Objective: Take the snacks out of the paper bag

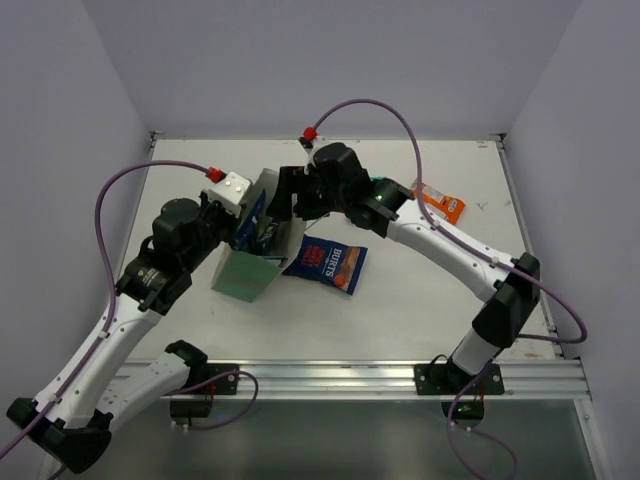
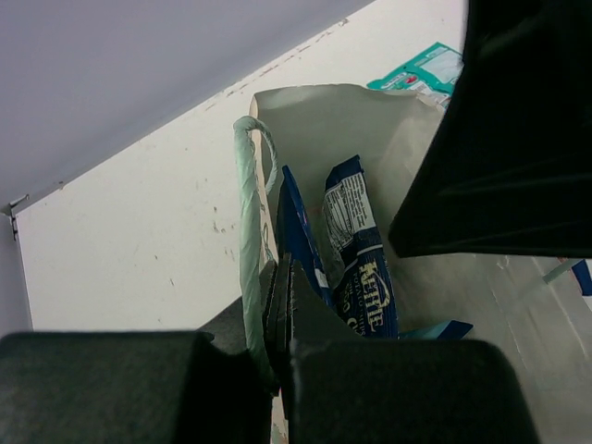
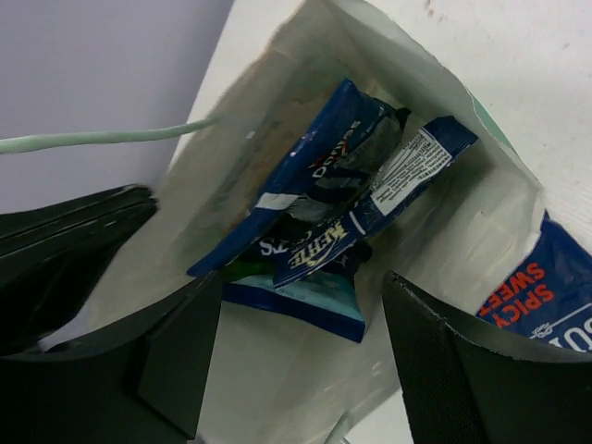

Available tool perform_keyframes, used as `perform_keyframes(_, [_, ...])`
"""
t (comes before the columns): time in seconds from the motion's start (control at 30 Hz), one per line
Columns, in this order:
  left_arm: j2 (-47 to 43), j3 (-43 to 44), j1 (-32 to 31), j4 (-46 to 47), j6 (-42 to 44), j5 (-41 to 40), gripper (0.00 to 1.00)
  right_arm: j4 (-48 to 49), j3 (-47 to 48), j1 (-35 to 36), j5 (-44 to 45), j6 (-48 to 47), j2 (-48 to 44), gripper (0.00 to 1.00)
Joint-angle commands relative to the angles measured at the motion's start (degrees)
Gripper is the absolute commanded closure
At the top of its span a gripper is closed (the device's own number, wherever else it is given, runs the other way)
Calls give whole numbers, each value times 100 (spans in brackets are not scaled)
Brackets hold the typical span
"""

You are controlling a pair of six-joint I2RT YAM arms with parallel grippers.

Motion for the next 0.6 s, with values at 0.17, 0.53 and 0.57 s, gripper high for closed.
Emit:
perform_keyframes(0.17, [-44, 149, 41, 367, 87, 140, 100, 90, 156, 62, -99, 279, 562, 29])
perform_keyframes(0.53, [-35, 167, 41, 367, 157, 114, 100, 169, 58, 53, 139, 587, 1292, 30])
perform_keyframes(0.57, [-44, 167, 41, 367, 166, 96, 100, 186, 84, 53, 165, 605, 1327, 33])
